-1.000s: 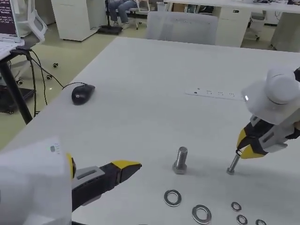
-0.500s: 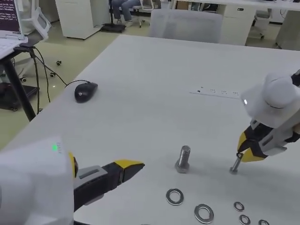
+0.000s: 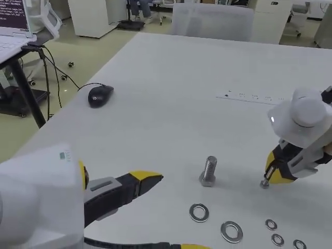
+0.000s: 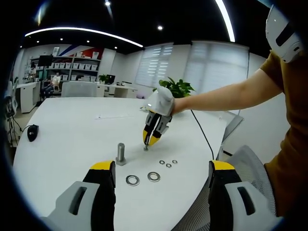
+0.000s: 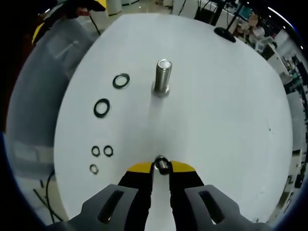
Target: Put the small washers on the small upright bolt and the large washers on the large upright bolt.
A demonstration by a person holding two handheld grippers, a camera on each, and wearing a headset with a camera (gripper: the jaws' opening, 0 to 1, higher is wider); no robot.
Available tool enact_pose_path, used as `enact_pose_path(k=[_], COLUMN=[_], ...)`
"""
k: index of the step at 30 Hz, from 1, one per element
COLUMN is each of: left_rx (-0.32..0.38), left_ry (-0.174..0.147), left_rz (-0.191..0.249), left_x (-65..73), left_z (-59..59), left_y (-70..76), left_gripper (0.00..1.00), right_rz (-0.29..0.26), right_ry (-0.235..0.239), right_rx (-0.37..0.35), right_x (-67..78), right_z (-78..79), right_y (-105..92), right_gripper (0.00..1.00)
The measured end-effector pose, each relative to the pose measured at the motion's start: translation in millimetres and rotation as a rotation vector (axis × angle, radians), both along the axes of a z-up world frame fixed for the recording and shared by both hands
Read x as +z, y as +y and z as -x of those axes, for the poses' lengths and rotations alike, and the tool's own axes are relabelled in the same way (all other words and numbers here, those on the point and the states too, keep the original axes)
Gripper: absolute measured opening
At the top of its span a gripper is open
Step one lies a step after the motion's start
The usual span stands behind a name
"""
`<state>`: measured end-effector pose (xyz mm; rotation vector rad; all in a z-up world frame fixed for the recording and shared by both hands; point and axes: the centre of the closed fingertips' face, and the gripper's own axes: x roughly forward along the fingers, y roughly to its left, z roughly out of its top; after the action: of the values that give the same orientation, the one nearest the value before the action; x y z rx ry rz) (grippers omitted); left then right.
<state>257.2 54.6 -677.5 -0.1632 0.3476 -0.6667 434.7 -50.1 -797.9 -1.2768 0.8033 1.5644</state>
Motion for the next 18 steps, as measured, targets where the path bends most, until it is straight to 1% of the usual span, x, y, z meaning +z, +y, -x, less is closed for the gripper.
enact_pose_path(k=[9, 14, 15, 16, 17, 18], left_rx=[0.011, 0.012, 0.013, 0.014, 0.014, 0.014], left_ry=[0.004, 0.008, 0.008, 0.008, 0.008, 0.009], left_rz=[-0.001, -0.002, -0.002, 0.001, 0.001, 0.000], left_x=[-0.3, -1.1, -1.1, -0.9, -0.9, -1.0], left_z=[0.4, 1.1, 1.0, 1.1, 1.1, 1.2], left_y=[1.7, 1.9, 2.2, 2.3, 2.3, 2.3], left_gripper=[0.79, 0.79, 0.79, 0.79, 0.79, 0.79], right_rz=[0.006, 0.004, -0.003, -0.008, -0.004, -0.002], right_ry=[0.011, 0.013, 0.009, 0.018, 0.020, 0.014], right_rx=[-0.012, -0.024, -0.024, -0.033, -0.037, -0.036], right_x=[-12.1, -16.1, -16.8, -17.3, -18.3, -19.2], right_z=[-1.3, -2.2, -3.0, -2.4, -2.0, -2.6], right_y=[-4.2, -6.0, -5.8, -5.7, -6.8, -8.0], right_gripper=[0.13, 0.14, 0.16, 0.18, 0.20, 0.20])
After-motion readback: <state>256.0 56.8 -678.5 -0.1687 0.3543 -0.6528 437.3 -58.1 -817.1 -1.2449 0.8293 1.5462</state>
